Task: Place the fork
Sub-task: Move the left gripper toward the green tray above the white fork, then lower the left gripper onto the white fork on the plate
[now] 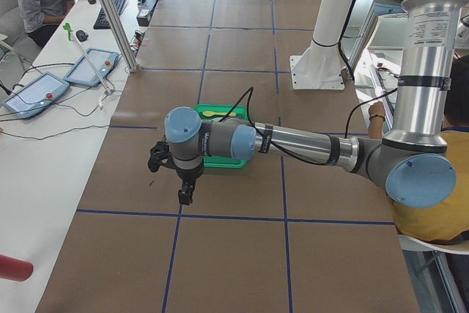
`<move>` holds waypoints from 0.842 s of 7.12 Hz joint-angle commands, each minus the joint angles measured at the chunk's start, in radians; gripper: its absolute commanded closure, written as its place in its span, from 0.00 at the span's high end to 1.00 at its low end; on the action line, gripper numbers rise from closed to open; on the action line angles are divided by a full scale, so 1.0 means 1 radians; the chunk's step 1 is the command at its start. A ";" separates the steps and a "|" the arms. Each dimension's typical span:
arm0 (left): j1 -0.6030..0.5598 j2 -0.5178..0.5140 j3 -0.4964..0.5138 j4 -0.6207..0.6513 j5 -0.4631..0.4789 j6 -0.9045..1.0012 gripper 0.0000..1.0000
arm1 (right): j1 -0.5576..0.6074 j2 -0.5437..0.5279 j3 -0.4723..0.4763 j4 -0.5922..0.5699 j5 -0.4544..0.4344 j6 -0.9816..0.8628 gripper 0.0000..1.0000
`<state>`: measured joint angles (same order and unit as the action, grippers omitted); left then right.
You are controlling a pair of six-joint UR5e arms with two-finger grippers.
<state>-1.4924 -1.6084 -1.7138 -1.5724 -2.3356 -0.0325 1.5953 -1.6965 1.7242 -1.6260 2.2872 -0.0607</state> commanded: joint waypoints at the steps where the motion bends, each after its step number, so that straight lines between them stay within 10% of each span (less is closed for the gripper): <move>1: 0.218 -0.031 -0.075 -0.087 0.012 -0.284 1.00 | 0.000 0.000 0.000 0.000 0.000 0.001 1.00; 6: 0.535 -0.177 0.073 -0.171 0.082 -0.603 0.94 | 0.000 0.000 0.000 0.000 0.000 -0.001 1.00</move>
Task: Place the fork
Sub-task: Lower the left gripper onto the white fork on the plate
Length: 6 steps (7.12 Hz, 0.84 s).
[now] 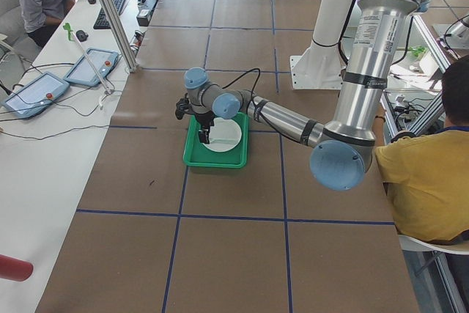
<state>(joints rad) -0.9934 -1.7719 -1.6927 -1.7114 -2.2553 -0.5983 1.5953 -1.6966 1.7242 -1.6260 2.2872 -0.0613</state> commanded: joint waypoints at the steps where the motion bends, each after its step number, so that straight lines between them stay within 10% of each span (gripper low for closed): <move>1: 0.047 -0.014 0.074 -0.048 0.002 -0.037 0.94 | 0.000 0.000 0.000 0.000 0.000 0.000 1.00; 6: 0.111 -0.049 0.100 -0.053 0.002 -0.132 0.86 | 0.000 0.000 0.000 0.000 0.000 0.000 1.00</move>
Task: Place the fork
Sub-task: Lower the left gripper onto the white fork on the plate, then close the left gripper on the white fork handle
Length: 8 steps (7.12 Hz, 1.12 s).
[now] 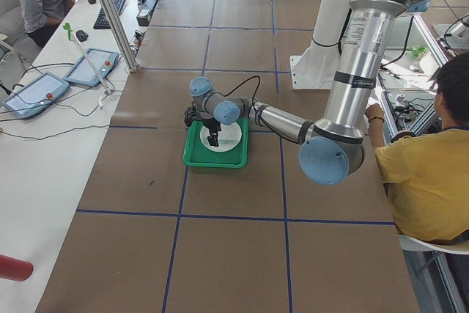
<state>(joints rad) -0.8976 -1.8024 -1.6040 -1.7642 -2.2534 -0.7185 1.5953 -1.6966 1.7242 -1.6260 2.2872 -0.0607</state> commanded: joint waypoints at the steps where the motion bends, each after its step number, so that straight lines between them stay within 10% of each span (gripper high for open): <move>1: 0.025 -0.020 0.030 -0.006 0.000 -0.010 0.83 | 0.000 0.000 0.000 0.000 0.000 -0.001 1.00; 3: 0.026 -0.020 0.056 -0.040 0.000 -0.010 0.74 | 0.000 0.000 0.000 0.000 0.000 -0.001 1.00; 5: 0.026 -0.015 0.050 -0.040 0.000 -0.001 0.05 | 0.000 0.000 0.000 0.000 0.000 0.001 1.00; 8: 0.025 -0.009 0.039 -0.040 0.000 -0.001 0.00 | 0.000 0.000 0.000 0.000 0.000 -0.001 1.00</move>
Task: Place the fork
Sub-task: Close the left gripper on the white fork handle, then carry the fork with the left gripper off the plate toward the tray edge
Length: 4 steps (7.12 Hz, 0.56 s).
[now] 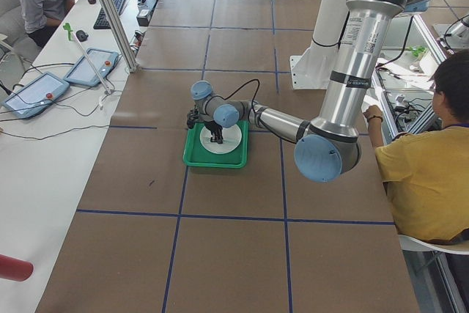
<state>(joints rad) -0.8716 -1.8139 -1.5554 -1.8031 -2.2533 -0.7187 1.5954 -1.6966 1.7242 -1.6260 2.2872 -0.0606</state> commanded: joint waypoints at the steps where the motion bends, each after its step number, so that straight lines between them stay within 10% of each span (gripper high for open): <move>1: -0.012 -0.001 -0.035 0.002 -0.006 -0.001 0.00 | 0.000 0.000 0.000 0.000 0.000 -0.001 1.00; 4: -0.156 0.057 -0.123 0.059 -0.005 0.115 0.00 | 0.000 0.000 0.000 0.000 0.000 0.001 1.00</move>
<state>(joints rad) -0.9936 -1.7891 -1.6716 -1.7690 -2.2594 -0.6853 1.5953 -1.6966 1.7242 -1.6260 2.2872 -0.0600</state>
